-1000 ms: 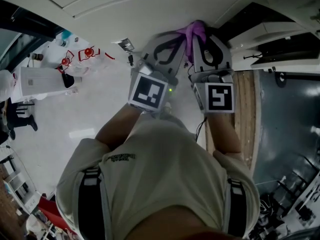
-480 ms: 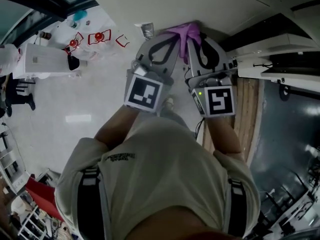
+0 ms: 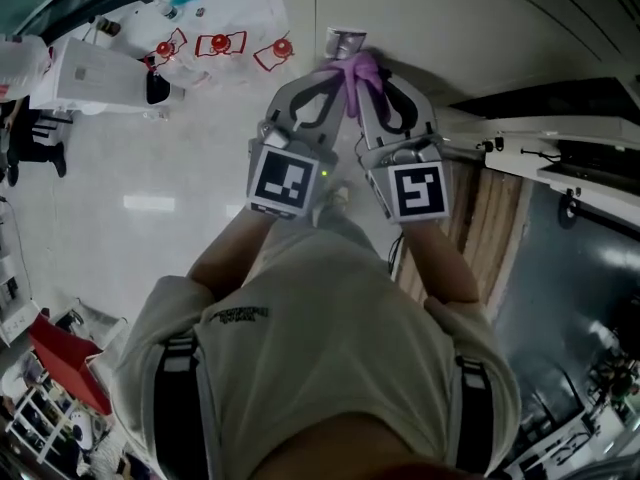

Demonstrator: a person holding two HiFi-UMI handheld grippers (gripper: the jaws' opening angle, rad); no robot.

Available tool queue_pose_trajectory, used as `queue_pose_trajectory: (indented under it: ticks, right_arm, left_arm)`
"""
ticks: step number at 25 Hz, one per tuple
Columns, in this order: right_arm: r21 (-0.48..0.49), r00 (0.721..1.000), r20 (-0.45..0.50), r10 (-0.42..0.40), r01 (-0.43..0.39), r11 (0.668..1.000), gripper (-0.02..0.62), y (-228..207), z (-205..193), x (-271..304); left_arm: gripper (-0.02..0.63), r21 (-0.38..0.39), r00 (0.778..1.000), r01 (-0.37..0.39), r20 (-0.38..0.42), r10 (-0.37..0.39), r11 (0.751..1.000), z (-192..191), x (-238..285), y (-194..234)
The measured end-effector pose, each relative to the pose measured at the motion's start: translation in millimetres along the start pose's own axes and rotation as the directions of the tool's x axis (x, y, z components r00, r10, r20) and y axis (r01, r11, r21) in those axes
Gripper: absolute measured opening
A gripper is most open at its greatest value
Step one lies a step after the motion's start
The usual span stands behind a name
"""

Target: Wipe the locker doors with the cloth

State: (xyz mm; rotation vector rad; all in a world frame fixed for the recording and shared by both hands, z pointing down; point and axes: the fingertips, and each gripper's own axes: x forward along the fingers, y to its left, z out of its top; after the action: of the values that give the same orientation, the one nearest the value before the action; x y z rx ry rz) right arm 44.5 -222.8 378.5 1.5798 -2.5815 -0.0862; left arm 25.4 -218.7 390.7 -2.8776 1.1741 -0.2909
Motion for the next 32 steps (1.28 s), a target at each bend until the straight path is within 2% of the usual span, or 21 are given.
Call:
queue_pose_trajectory:
  ticks: [7,16,24,32]
  right_arm:
    - [0.019,0.999,-0.033,0.021,-0.020,1.000,0.046,5.9,-27.4,18.2]
    - [0.029,0.999,-0.031,-0.015,0.016,0.999,0.048,-8.1,-34.8,18.1]
    - [0.027,0.993,-0.072,-0.098,0.100,0.995,0.048,-41.9,-49.8,-12.3]
    - [0.027,0.971,-0.111,-0.213,0.217,0.976,0.048,-87.8,-69.0,-51.0]
  left_arm:
    - [0.000,-0.011,0.999,-0.018,-0.035,0.018,1.000,-31.8,6.3,9.3]
    - [0.000,-0.018,0.999,-0.004,-0.033,0.003,1.000,-31.2,16.1,3.0]
    - [0.000,-0.018,0.994,0.090,-0.056,-0.091,0.996,-31.2,34.8,-36.7]
    - [0.000,-0.005,0.980,0.191,-0.060,-0.191,0.982,-36.7,69.1,-83.8]
